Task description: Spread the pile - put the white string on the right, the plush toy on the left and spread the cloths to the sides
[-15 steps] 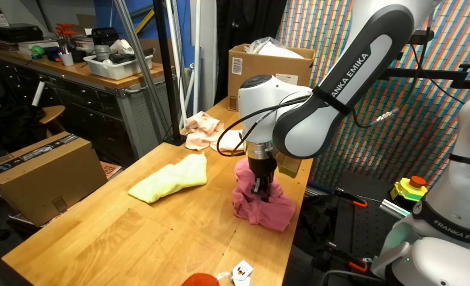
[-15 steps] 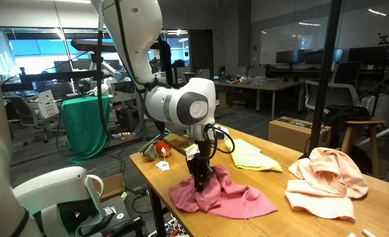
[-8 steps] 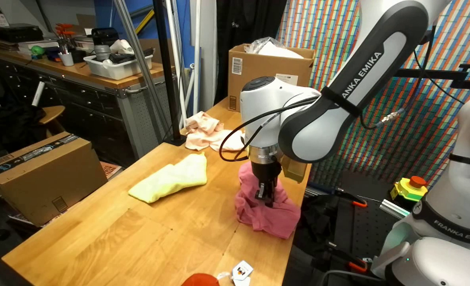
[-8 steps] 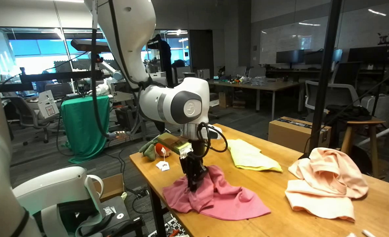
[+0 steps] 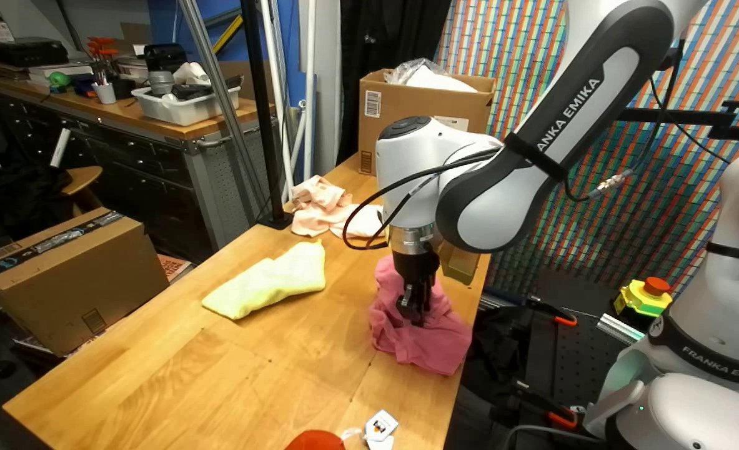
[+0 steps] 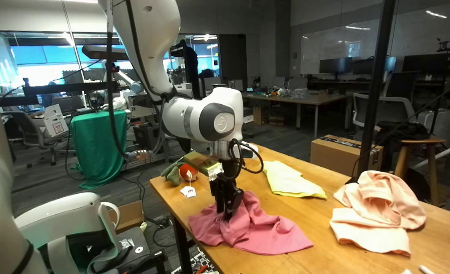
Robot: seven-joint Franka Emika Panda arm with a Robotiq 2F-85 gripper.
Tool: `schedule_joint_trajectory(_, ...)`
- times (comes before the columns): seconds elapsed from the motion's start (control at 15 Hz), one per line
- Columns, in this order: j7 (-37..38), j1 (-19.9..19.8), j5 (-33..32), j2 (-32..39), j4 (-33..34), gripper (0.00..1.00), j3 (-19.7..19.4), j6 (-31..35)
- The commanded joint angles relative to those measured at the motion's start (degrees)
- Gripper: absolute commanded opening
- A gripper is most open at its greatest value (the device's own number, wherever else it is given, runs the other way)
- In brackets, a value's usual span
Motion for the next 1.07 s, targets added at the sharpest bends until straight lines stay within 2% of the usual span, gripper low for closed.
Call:
schedule_joint_trajectory(0.0,0.6,-0.2,1.7,-4.4,-0.2,0.73,0.6,-4.1)
schedule_joint_trajectory(0.27,1.2,-0.1,0.5,-8.9,-0.3,1.0,1.2,-5.9)
schedule_joint_trajectory(0.6,1.6,-0.7,-4.8,-11.3,1.5,1.0,2.1,-3.0)
schedule_joint_trajectory(1.0,-0.2,-1.0,-7.4,-8.1,7.0,1.0,2.1,3.2)
